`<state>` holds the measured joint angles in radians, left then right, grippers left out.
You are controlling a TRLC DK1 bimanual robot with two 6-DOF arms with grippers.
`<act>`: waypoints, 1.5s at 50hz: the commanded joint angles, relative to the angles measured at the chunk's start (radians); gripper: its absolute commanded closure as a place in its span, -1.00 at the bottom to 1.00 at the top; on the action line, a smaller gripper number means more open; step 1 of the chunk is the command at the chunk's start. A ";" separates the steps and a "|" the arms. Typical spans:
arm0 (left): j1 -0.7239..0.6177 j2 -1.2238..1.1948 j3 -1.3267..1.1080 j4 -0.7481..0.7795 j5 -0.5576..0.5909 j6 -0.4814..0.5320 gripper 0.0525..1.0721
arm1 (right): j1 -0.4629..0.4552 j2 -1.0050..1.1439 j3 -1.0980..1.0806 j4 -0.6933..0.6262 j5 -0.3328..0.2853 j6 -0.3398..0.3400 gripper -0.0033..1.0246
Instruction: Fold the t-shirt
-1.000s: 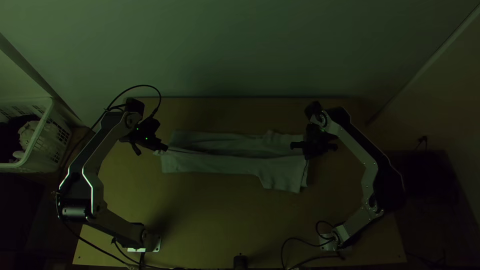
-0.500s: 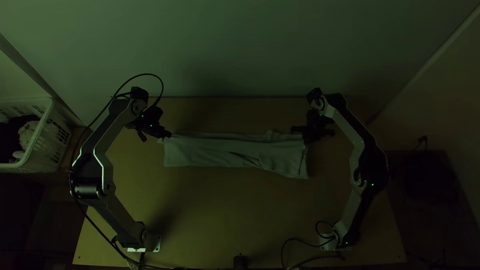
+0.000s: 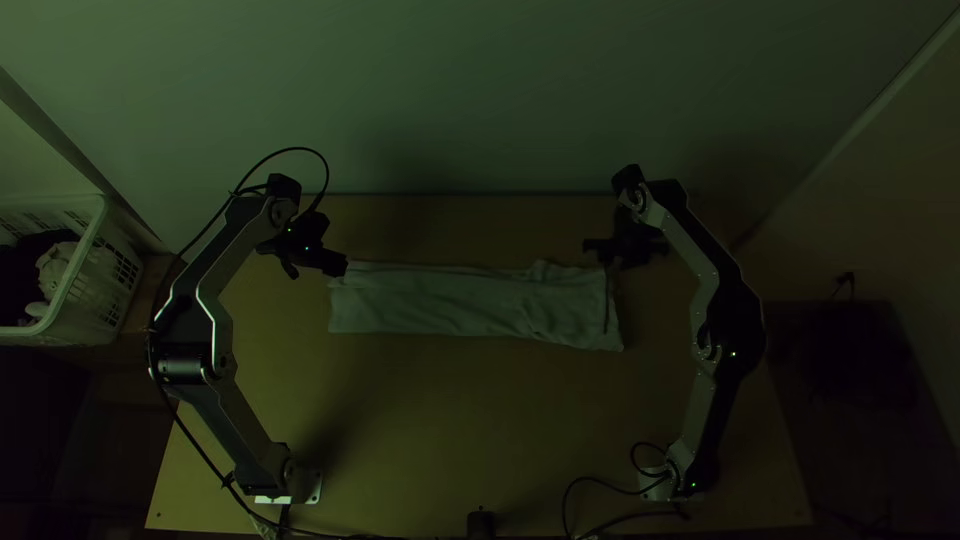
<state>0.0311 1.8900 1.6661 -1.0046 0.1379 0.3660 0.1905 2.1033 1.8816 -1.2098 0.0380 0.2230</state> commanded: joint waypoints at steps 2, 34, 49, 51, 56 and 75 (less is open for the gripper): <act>0.027 -0.012 0.015 0.021 0.063 -0.032 -0.87 | -0.025 -0.012 0.030 -0.020 0.013 -0.007 -0.95; 0.285 -0.132 -0.259 0.212 0.543 -0.144 -0.90 | -0.089 -0.243 0.197 -0.042 -0.102 0.119 -0.93; 0.302 -0.120 -0.436 0.345 0.580 -0.147 -0.90 | -0.115 -0.298 0.295 -0.040 -0.178 0.170 -0.93; 0.302 -0.109 -0.445 0.350 0.585 -0.147 -0.90 | -0.115 -0.304 0.298 -0.040 -0.179 0.170 -0.93; 0.299 -0.086 -0.473 0.373 0.591 -0.144 -0.90 | -0.120 -0.318 0.298 -0.042 -0.184 0.171 -0.93; 0.217 -0.040 -0.522 0.459 0.598 -0.193 -0.90 | -0.109 -0.353 0.290 -0.040 -0.184 0.182 -0.93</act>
<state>0.2844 1.8114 1.1816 -0.5652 0.7261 0.2100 0.0765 1.7809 2.1609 -1.2434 -0.1398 0.3756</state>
